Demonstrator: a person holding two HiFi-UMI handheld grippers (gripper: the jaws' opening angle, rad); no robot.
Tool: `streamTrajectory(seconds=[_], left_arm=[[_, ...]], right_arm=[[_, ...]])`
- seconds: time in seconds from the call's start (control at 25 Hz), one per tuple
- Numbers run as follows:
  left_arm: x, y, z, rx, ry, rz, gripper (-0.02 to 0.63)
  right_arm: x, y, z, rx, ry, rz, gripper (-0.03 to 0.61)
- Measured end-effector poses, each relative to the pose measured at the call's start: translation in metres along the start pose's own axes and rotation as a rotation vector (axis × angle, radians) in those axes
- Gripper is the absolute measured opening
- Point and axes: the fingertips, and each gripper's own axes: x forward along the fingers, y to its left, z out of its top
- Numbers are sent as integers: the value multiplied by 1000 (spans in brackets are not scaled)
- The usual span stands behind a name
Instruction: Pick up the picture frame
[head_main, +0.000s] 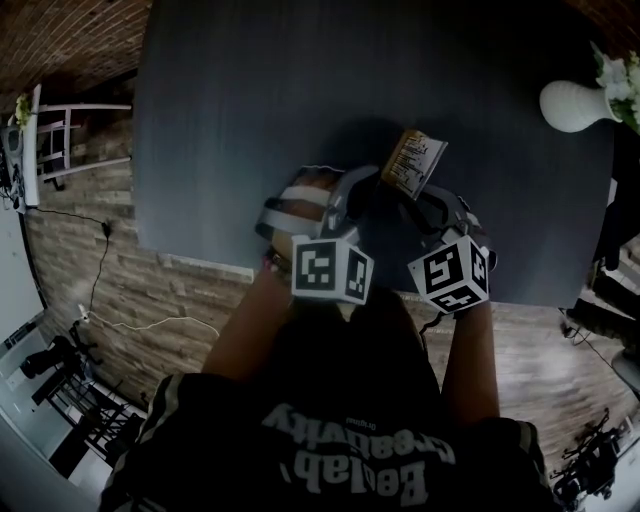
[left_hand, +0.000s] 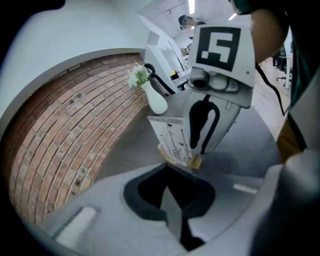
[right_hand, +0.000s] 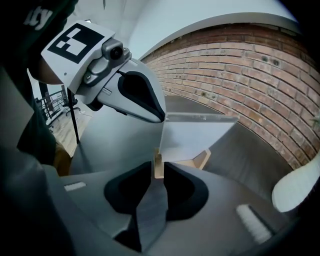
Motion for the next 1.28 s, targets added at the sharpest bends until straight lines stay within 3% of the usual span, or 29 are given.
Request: streamTrajectory(seconds=[0.88,1.0,1.28], left_arm=[[18,-3,-26,-83,51,-22,1],[19,-5,-26,-82,48,-27,2],[16,-4,-29,-83,46,-19,2]], right_arm=[[41,-2,-2,-67,5,22,97],[44,1,-4,-76,6,27,58],[38,8,-1,-100,-13,44,51]])
